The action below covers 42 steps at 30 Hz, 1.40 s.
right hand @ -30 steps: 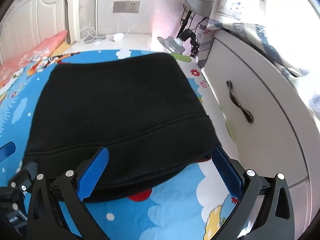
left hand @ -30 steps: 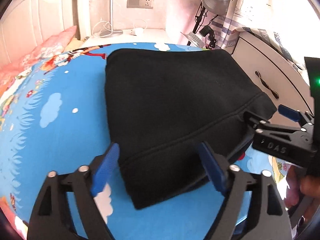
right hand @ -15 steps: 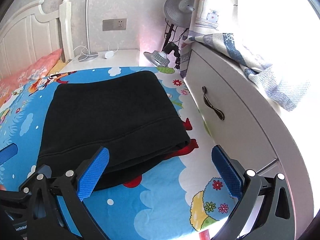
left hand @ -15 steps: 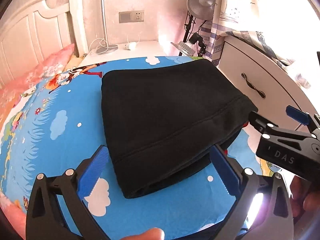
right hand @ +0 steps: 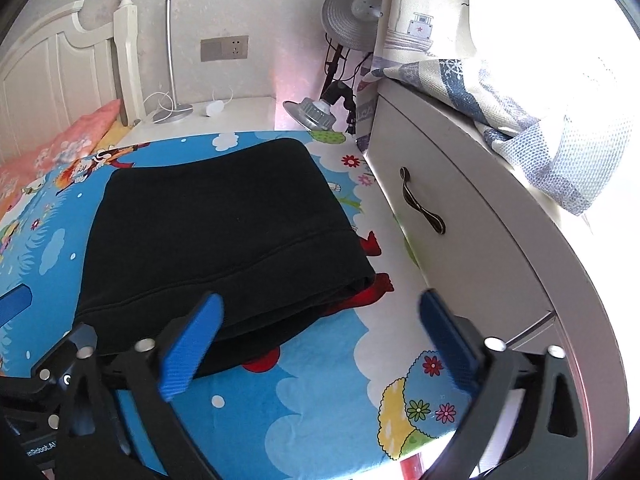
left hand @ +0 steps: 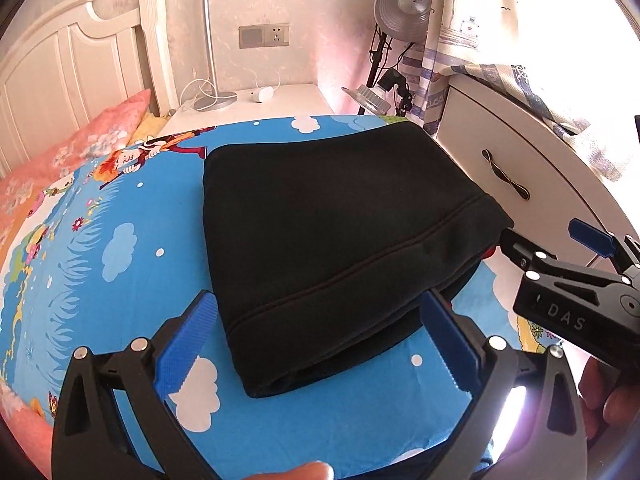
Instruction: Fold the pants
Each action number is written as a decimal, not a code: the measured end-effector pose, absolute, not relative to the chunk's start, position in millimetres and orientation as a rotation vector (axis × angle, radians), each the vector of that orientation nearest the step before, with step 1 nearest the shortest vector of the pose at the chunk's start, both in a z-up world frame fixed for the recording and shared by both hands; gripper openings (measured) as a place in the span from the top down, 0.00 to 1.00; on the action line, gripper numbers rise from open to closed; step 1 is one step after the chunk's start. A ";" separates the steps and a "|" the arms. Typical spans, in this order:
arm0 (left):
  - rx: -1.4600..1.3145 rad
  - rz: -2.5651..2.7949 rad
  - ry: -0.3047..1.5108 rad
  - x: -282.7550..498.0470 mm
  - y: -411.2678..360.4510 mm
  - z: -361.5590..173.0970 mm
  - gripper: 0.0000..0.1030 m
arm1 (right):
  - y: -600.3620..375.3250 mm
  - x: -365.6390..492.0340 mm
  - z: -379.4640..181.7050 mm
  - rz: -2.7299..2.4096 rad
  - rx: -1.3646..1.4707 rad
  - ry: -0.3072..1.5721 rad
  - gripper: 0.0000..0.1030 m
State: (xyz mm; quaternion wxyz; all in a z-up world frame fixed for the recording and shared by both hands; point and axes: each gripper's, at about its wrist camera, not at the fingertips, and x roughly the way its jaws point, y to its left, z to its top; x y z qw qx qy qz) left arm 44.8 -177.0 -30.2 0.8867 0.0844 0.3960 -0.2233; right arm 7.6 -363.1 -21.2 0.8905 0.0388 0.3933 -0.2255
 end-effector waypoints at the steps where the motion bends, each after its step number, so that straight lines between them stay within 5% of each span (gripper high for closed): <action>1: 0.173 -0.465 0.824 44.8 -177.0 -29.9 0.02 | -362.4 7.5 -21.5 -0.468 0.081 0.819 0.05; 42: 0.133 -0.478 0.810 46.6 -170.6 -24.7 0.02 | -357.9 4.1 -14.0 -0.447 0.109 0.802 0.04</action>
